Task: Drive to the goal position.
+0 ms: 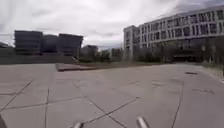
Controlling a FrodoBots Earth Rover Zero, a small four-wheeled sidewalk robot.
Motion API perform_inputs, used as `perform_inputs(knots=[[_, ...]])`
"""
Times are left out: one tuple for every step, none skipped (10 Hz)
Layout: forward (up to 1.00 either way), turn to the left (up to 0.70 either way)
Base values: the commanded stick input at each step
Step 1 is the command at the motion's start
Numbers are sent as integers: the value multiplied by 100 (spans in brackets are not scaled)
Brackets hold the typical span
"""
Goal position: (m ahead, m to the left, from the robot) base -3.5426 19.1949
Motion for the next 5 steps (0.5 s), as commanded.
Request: perform_inputs(knots=[[0,100],[0,100],[0,100],[0,100],[0,100]])
